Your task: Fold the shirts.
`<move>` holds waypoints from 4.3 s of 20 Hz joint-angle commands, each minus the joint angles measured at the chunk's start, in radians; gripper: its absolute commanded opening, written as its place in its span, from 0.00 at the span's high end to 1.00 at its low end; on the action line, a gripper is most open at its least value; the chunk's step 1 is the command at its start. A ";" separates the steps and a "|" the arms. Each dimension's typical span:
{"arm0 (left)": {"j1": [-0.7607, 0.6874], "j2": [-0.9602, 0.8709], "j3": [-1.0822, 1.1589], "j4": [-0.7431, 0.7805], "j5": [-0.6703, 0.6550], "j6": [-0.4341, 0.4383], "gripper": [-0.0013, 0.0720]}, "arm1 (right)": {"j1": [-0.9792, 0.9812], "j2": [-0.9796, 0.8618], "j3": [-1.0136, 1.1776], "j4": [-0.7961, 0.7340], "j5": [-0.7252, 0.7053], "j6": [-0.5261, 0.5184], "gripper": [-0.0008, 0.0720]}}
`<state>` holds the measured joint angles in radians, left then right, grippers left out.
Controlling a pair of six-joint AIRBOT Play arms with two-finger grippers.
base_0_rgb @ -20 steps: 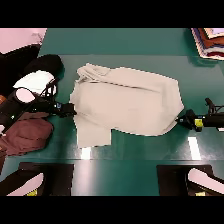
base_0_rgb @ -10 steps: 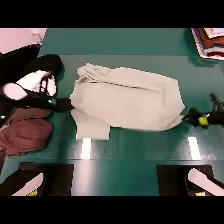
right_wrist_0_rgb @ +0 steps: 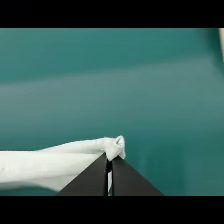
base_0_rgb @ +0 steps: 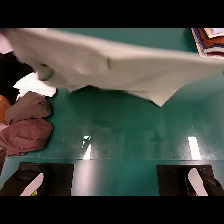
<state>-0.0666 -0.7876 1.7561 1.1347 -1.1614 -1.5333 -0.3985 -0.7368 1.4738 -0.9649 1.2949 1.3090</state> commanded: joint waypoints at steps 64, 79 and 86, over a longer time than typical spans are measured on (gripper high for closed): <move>0.134 -0.196 -1.028 0.145 -0.161 0.039 0.30 | 0.313 -0.218 -0.510 -0.124 0.076 0.123 0.54; 0.095 -0.069 -1.380 -0.160 0.131 0.076 0.30 | 0.378 -0.176 -0.507 -0.118 0.066 0.124 0.54; 0.022 -0.062 -1.334 -0.161 0.076 0.067 0.95 | 0.266 -0.175 -0.510 -0.115 0.178 0.122 0.54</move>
<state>-0.0319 -0.8551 0.3931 0.9836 -1.0374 -1.4651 -0.0750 -0.9131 0.9649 -1.0595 1.3975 1.4319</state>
